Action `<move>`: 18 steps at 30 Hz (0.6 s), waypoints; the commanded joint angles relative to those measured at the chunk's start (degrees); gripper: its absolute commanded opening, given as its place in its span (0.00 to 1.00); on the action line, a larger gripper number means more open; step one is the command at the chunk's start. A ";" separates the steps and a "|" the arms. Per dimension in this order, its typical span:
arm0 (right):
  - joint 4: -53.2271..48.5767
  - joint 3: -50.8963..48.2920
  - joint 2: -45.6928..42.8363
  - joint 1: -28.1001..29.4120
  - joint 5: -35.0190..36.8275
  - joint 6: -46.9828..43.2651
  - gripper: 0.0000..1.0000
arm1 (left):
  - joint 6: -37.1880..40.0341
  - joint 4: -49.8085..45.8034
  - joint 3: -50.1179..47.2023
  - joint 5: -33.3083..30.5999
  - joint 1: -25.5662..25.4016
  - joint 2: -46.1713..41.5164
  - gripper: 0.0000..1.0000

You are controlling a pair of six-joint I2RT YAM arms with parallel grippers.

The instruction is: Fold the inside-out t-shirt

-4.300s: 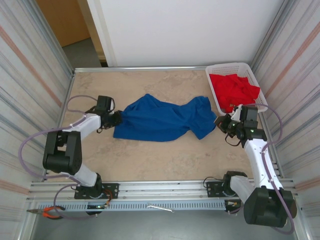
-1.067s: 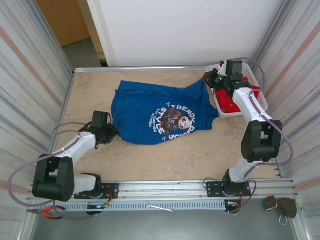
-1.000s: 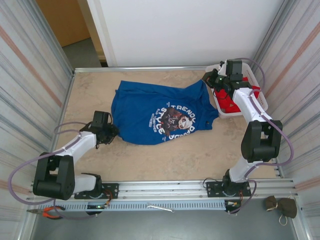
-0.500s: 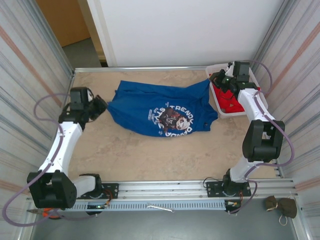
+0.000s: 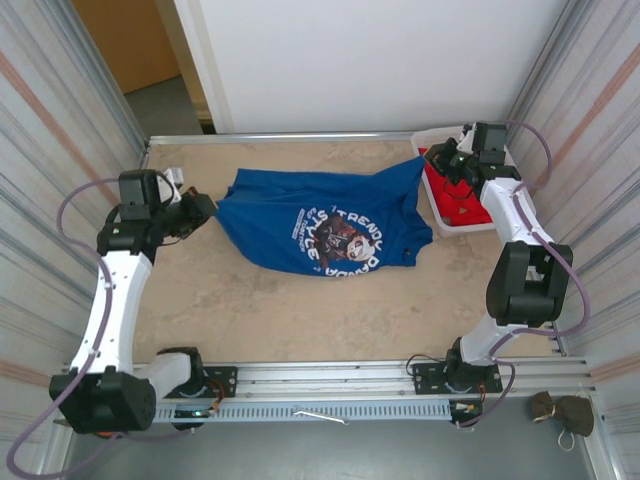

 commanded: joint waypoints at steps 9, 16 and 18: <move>0.32 -0.50 -1.95 0.17 -0.60 -0.33 0.00 | 0.99 3.14 -8.06 3.11 -1.77 4.18 0.00; 0.81 -1.08 -4.24 0.10 -1.61 0.39 0.00 | -0.04 1.04 -21.58 5.01 -2.58 -2.50 0.00; 1.17 -2.05 -5.83 0.24 -2.12 0.86 0.00 | -1.26 0.43 -24.24 2.84 -2.51 -7.13 0.21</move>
